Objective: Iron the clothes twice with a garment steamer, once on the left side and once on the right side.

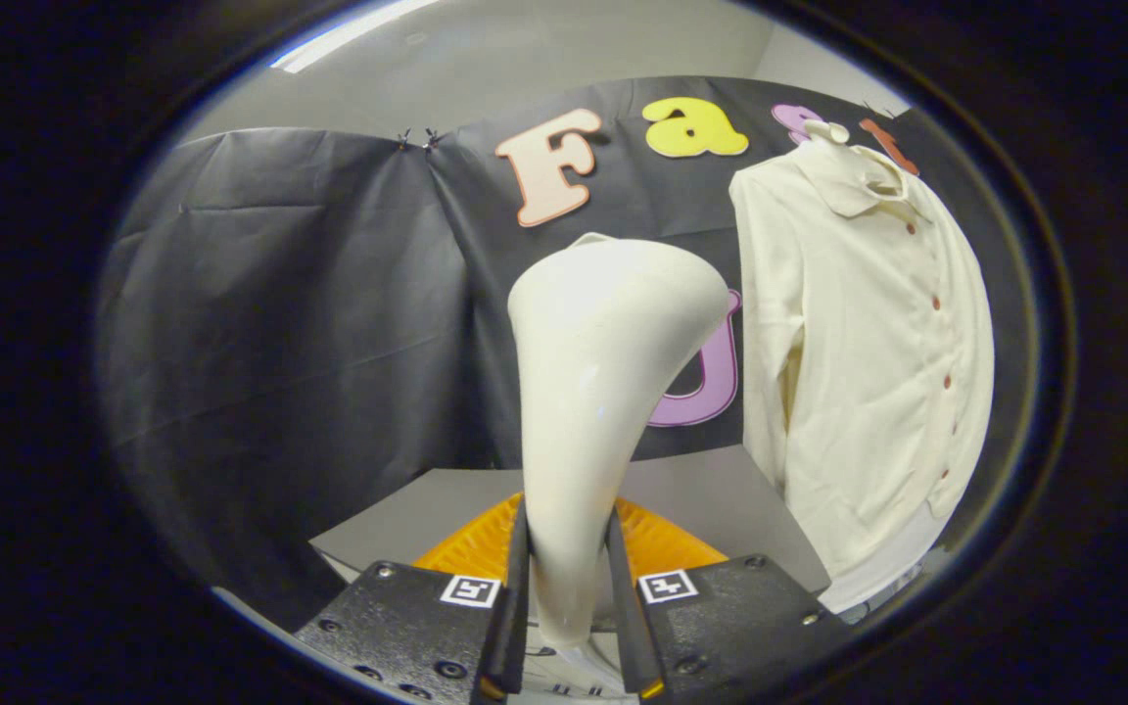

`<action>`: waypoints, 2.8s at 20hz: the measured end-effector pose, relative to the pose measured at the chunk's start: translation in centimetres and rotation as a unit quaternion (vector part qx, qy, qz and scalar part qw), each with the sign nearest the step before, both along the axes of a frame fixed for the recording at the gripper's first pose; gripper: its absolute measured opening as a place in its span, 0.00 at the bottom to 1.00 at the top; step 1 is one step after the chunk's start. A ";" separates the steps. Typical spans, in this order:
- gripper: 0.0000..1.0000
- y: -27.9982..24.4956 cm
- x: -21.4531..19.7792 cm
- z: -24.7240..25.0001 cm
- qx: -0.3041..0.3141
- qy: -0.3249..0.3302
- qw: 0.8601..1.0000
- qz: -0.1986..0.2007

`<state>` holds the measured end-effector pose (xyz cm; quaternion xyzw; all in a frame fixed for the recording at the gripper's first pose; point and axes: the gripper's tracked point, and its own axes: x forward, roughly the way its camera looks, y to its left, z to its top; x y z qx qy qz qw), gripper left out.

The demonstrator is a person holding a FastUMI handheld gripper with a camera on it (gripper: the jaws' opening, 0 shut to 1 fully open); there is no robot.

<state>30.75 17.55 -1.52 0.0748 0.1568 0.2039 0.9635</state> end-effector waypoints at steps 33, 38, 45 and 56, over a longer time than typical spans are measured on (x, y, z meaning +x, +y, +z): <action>0.37 -26.9 14.1 5.2 -0.006 -0.049 0.980 -0.193; 0.37 -27.2 13.1 2.2 -0.039 -0.029 0.982 -0.180; 0.37 -27.2 11.4 -3.1 -0.035 0.012 0.986 -0.164; 0.37 -28.2 9.7 -12.9 -0.028 0.072 0.985 -0.155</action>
